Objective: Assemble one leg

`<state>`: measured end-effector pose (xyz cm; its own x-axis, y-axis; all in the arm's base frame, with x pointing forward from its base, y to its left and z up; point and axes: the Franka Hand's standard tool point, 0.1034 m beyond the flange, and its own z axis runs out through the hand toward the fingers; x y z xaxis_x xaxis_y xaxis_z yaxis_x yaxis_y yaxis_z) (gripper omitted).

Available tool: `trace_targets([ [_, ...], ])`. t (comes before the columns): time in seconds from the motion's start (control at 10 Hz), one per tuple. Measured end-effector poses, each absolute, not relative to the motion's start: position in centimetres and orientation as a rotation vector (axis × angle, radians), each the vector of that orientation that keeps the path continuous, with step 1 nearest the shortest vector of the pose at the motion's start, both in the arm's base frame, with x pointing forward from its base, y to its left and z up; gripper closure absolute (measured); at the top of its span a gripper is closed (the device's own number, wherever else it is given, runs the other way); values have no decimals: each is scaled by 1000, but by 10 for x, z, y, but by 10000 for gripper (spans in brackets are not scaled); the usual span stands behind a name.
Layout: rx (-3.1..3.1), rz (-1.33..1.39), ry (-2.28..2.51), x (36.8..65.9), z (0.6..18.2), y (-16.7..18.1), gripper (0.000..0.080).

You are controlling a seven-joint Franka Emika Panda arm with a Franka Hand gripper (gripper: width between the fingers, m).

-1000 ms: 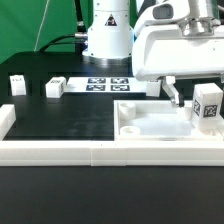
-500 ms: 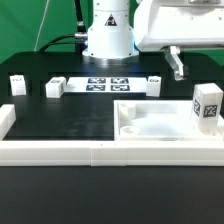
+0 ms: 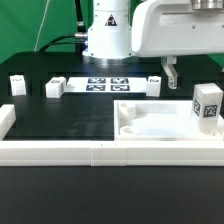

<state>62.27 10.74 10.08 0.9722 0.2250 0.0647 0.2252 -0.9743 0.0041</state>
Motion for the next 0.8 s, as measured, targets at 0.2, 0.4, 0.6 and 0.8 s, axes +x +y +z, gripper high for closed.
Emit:
trace_targets([
  [0.2, -3124, 69, -347, 633, 101, 109, 151],
  [0.4, -3126, 96, -321, 635, 98, 114, 151],
  [0.6, -3125, 101, -330, 634, 93, 118, 151],
  [0.8, -3125, 92, -337, 633, 88, 121, 182],
])
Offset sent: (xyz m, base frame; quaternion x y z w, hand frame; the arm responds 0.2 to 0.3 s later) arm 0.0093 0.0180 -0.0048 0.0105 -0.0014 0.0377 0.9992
